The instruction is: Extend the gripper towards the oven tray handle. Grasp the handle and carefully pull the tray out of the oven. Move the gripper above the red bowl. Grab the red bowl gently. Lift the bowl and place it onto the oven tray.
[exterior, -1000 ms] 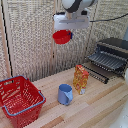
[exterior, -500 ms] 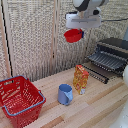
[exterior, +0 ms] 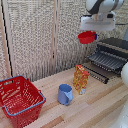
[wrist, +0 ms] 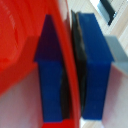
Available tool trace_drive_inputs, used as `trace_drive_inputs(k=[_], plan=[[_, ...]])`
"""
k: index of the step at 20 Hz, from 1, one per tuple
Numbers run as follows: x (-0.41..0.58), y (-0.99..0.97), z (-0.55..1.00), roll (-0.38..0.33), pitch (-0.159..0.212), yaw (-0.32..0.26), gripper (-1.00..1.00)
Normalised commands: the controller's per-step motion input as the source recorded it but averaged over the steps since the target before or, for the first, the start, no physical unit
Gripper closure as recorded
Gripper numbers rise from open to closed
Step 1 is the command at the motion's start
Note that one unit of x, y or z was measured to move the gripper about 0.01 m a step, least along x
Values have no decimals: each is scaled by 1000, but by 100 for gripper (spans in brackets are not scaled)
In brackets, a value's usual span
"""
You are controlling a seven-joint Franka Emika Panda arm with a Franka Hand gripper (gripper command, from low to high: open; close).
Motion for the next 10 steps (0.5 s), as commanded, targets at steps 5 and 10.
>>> trace_drive_inputs(k=[5, 10], plan=[[0, -924, -162, 32, -9, -77, 100], [0, -802, -267, 26, -25, -114, 100]])
